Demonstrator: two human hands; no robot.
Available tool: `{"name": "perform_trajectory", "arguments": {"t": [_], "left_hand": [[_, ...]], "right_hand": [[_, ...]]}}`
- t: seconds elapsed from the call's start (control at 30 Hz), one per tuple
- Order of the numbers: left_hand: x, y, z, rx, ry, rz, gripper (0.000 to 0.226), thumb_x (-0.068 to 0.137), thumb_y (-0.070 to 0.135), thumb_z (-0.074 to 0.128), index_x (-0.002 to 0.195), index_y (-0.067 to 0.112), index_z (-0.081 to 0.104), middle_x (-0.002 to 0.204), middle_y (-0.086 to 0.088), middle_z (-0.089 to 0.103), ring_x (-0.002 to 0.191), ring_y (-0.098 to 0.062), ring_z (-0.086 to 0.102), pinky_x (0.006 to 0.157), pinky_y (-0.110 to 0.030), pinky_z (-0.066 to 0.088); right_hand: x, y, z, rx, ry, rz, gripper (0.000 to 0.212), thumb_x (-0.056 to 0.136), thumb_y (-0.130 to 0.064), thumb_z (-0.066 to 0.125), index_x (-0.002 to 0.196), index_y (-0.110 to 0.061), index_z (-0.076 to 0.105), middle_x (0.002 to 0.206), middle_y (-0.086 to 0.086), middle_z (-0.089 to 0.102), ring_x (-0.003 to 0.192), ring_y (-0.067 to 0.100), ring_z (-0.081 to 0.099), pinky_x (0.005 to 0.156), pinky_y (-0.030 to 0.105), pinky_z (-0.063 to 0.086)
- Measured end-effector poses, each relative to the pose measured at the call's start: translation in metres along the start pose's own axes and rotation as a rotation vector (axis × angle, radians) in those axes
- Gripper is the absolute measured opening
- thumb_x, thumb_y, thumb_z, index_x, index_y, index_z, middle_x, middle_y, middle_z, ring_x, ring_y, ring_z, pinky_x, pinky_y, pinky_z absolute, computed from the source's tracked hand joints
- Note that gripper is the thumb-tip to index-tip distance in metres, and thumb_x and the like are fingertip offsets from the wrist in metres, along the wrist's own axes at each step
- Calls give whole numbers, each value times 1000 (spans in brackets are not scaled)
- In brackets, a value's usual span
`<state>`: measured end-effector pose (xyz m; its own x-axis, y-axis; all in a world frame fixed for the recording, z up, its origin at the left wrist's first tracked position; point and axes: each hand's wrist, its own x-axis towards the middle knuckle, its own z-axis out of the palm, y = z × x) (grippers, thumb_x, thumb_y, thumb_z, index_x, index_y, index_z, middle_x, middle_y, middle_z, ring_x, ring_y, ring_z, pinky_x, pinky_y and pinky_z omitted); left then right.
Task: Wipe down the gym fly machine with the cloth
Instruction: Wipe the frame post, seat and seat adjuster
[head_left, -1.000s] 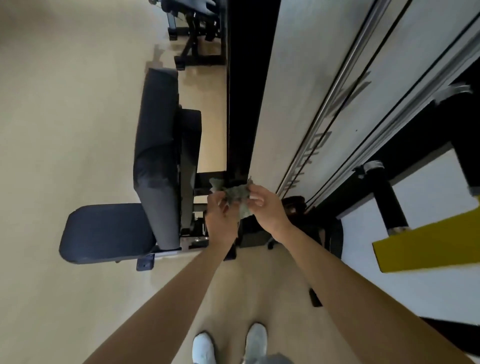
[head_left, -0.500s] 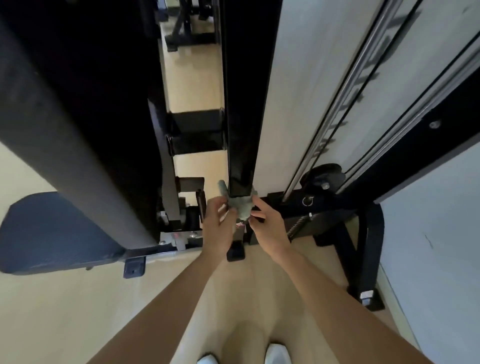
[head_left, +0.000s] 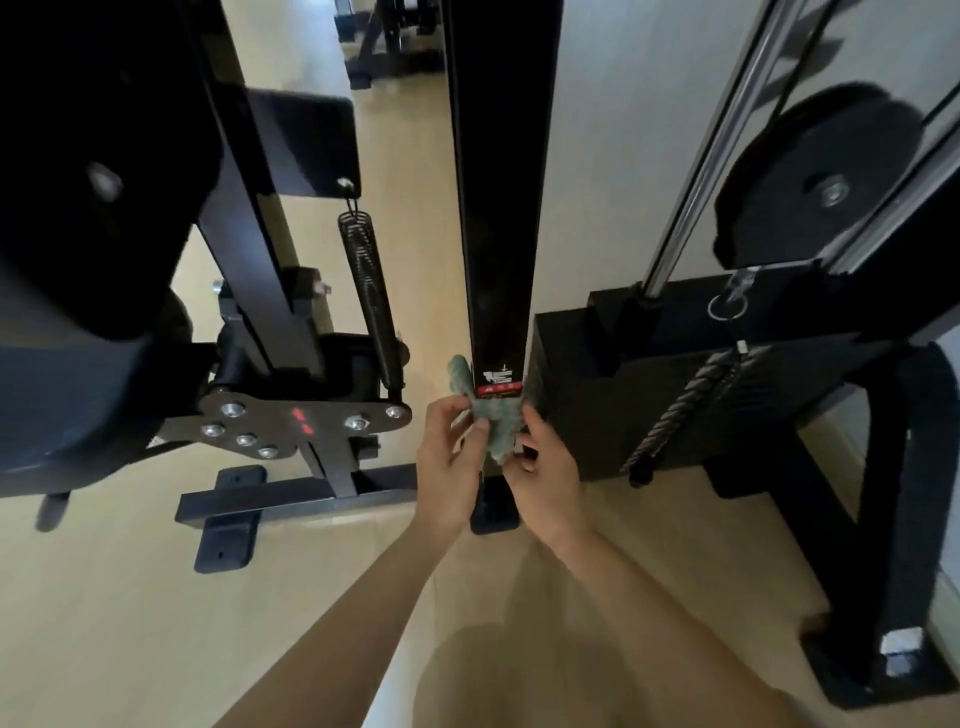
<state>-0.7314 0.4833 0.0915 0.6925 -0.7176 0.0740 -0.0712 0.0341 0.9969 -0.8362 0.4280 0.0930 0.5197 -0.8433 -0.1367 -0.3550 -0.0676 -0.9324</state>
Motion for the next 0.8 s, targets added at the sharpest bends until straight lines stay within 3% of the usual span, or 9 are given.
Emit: {"name": "perform_trajectory", "arguments": {"t": [0.1,0.2,0.3,0.4,0.53,0.6,0.67,0.73,0.8], "left_hand": [[-4,-52,-1,-5,-22,-38,13,103,15,53,116,16,53,108,10,66,102,-11,68,80,-27,57],[-5,-93,-3,20,-25,-135,9,104,23,53,112,22,56,108,-1,66,104,-26,67,91,-52,56],[-10,-120,-1,46,-32,-198,3,105,19,53,105,17,56,101,-11,66,98,-32,66,92,-61,52],[-10,-137,-3,107,-93,-207,12,105,23,54,96,15,54,93,-9,66,89,-21,65,87,-55,53],[-3,-162,-12,178,-171,-262,12,103,22,56,94,17,52,88,5,68,85,-6,65,78,-38,53],[-1,-176,-13,202,-221,-298,10,102,17,58,98,13,50,88,14,70,87,-4,66,82,-36,54],[3,-187,-12,226,-254,-306,11,101,16,60,104,13,50,98,7,71,96,-11,68,90,-41,56],[7,-191,-13,226,-269,-337,16,101,16,60,111,9,49,110,-11,68,106,-26,67,95,-51,54],[6,-195,-14,239,-289,-400,24,101,19,59,115,5,46,112,-18,65,109,-35,64,97,-58,51]], "right_hand": [[7,42,15,-4,-10,-10,63,96,-11,65,150,-30,40,137,-6,58,125,7,56,108,30,47],[17,71,30,13,-23,11,57,97,-12,62,138,-45,41,137,-6,59,125,7,57,108,32,48],[28,95,43,60,-18,116,52,98,-16,63,138,-44,46,133,-5,62,122,12,60,107,38,49],[40,116,51,102,-19,229,48,96,-17,63,135,-45,56,120,-10,69,110,11,65,99,39,54],[56,143,56,226,-9,334,64,96,-6,60,90,-69,66,99,-22,74,98,6,70,88,30,58],[64,153,61,279,12,368,70,98,-6,58,79,-73,63,88,-29,73,88,0,71,76,21,58],[68,161,67,277,28,402,68,100,-6,56,79,-71,65,84,-27,73,85,2,72,75,23,59],[68,163,74,263,10,438,54,101,-9,54,87,-60,67,94,-21,72,93,8,70,85,33,59],[65,162,77,264,-19,490,37,102,-15,56,95,-50,65,98,-12,70,94,13,68,83,36,60]]}}
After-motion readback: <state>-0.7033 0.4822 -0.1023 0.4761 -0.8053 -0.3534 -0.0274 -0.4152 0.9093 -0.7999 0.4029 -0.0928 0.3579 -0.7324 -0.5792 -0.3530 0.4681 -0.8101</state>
